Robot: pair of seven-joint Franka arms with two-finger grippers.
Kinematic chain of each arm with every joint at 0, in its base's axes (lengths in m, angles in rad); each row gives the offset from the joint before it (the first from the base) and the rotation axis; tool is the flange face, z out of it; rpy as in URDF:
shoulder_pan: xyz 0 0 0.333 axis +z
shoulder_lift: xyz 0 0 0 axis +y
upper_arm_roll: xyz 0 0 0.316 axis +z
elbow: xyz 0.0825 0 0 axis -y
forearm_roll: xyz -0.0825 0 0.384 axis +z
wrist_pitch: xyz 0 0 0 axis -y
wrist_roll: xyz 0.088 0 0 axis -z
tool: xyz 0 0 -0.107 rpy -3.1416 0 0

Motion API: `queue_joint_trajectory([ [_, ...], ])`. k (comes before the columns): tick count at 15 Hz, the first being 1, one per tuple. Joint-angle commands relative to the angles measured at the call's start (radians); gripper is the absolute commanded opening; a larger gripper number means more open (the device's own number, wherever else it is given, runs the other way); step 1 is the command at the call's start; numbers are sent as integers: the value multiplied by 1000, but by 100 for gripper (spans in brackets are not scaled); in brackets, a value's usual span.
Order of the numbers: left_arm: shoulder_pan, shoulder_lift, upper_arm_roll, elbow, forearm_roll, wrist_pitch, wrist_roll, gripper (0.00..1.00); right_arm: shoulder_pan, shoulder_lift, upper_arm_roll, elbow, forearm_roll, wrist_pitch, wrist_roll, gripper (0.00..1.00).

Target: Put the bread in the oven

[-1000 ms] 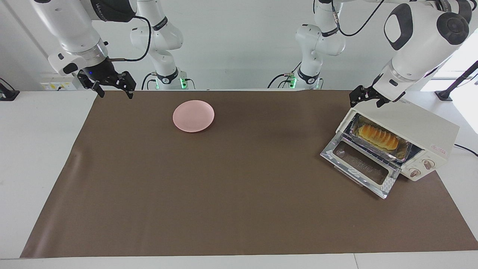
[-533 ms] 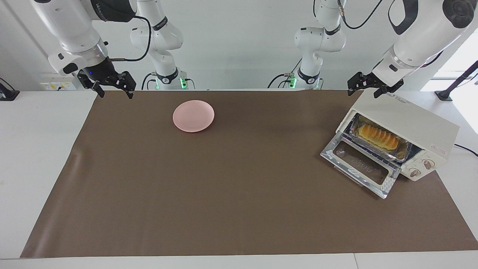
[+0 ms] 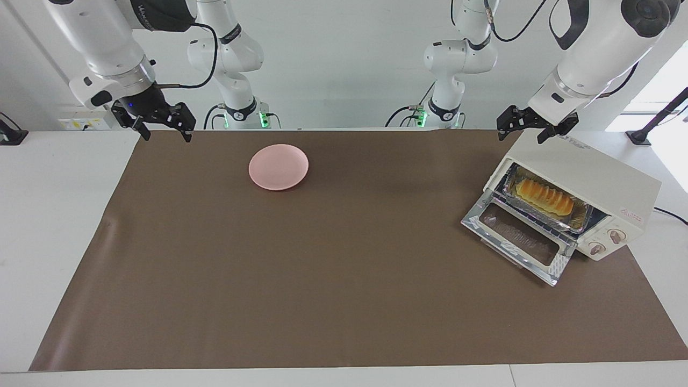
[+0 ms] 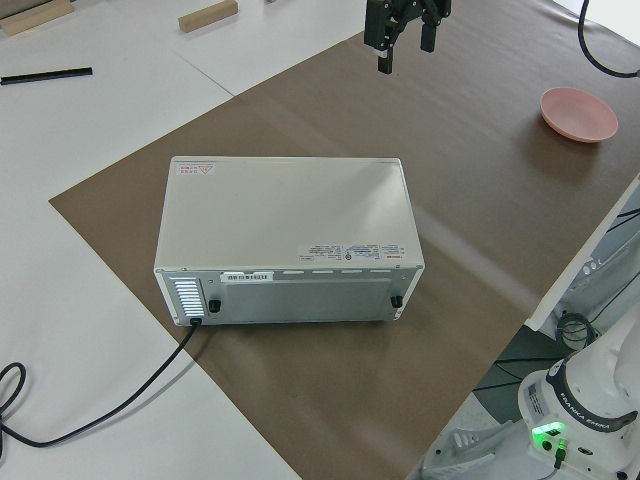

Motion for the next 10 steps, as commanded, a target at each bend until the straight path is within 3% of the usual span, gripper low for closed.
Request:
queue_joint_trajectory([
  [1, 10, -45, -6, -21, 18, 13, -1, 100, -17, -9, 12, -4, -15, -8, -30, 100],
  [4, 10, -103, -6, -94, 17, -11, -3, 100, -17, -9, 12, -4, -15, -8, -30, 100],
  [6, 10, -140, -6, -177, 17, 94, -1, 100, -15, -9, 12, -4, -15, -8, -30, 100],
  [10, 5, -133, -7, -167, 27, 105, -3, 100, -17, -9, 12, -4, -15, -8, -30, 100],
])
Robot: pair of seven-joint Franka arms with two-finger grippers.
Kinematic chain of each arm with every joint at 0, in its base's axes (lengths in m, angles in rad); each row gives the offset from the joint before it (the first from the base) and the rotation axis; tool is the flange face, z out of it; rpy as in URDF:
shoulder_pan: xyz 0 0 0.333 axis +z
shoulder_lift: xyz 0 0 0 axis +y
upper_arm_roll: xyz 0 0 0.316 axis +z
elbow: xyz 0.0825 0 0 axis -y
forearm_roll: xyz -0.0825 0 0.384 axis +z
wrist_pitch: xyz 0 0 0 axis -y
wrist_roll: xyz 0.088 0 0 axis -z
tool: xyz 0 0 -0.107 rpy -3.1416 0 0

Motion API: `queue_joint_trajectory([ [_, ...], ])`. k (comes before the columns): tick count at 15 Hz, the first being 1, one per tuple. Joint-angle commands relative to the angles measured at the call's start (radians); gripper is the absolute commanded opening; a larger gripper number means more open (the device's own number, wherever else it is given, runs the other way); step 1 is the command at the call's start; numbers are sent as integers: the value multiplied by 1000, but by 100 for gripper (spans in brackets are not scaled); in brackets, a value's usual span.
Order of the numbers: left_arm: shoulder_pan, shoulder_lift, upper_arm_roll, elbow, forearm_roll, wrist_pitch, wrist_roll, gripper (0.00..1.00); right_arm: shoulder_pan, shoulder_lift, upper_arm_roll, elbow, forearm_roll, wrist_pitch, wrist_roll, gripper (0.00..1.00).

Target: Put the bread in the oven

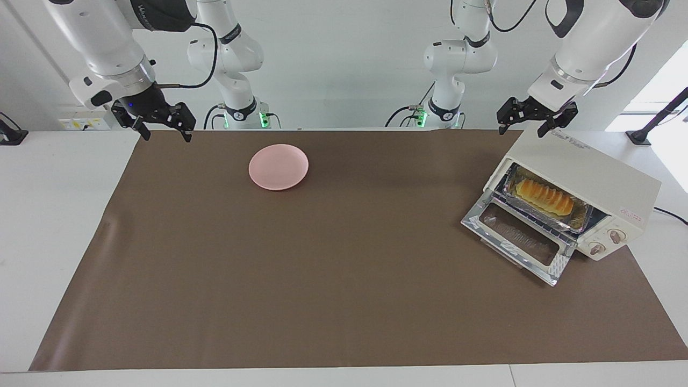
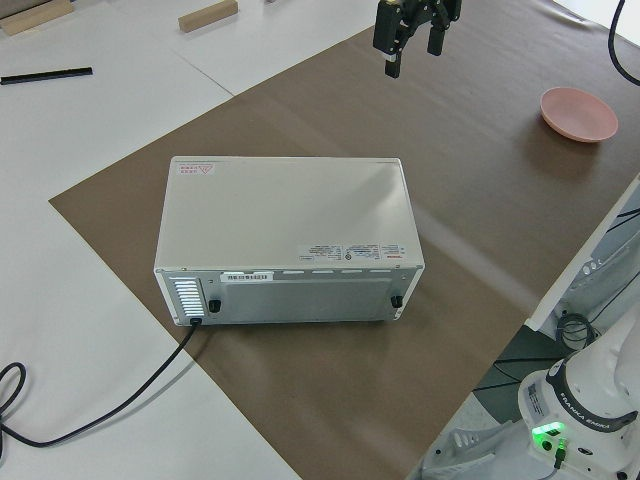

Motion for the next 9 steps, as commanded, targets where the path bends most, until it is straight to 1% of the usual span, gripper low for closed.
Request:
queue_joint_trajectory([
  [1, 5, -23, -7, -18, 29, 31, -1, 100, -15, -9, 12, -4, -15, -8, -30, 100],
  [9, 8, -21, -9, -12, 24, 42, -7, 100, -17, -9, 12, -4, -15, -8, -30, 100],
])
